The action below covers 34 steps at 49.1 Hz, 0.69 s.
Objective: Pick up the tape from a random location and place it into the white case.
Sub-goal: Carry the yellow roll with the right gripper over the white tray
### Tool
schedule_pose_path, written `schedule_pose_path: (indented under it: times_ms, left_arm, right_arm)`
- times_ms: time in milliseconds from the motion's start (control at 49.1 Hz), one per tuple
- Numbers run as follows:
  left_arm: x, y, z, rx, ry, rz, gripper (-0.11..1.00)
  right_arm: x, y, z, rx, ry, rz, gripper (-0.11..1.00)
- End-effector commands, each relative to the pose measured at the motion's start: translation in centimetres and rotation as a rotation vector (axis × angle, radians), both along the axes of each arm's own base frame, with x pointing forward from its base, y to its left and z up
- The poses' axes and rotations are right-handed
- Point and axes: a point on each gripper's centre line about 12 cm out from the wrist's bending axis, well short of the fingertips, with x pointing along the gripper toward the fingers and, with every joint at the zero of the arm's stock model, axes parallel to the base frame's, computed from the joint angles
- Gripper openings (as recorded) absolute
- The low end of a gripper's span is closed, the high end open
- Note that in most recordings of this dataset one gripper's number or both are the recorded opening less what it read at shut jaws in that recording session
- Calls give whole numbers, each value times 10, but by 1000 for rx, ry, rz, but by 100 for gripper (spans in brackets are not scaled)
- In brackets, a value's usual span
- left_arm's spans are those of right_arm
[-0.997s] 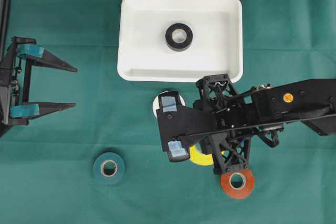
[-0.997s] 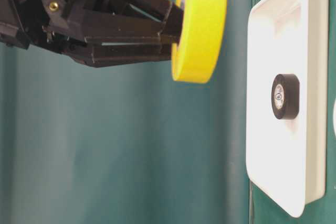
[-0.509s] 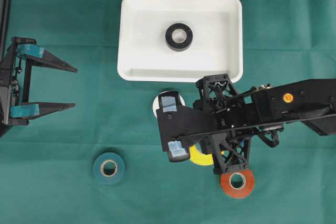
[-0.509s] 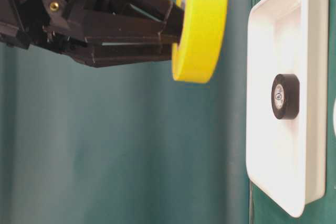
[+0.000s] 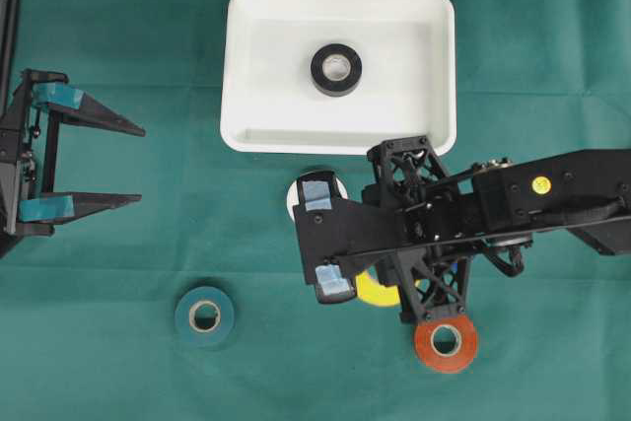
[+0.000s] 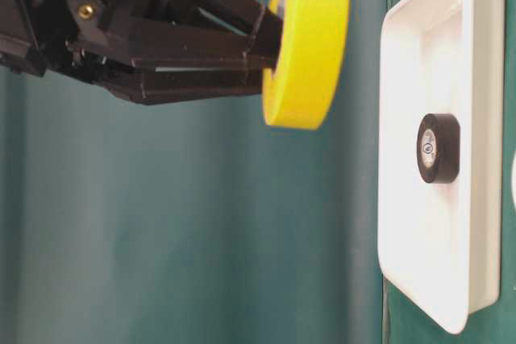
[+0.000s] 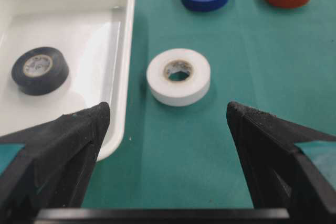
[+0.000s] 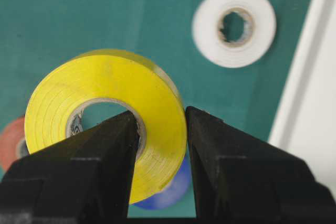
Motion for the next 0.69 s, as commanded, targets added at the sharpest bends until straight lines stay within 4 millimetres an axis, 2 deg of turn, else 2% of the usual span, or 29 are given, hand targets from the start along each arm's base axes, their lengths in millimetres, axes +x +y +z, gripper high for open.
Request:
schedule_pose_path:
  times_ms: [0,224,672]
  left_arm:
    - [2,0,5,-1,-14,-1,97]
    - [2,0,5,-1,-14,-1,97]
    - [2,0,5,-1,-14,-1,97]
  right_arm:
    - [-1,-5,19,-11,-62,-5,30]
    - [4,-36,16,-36,-75,-69,30]
    - [6,-128,16,-77,-113,-268,30]
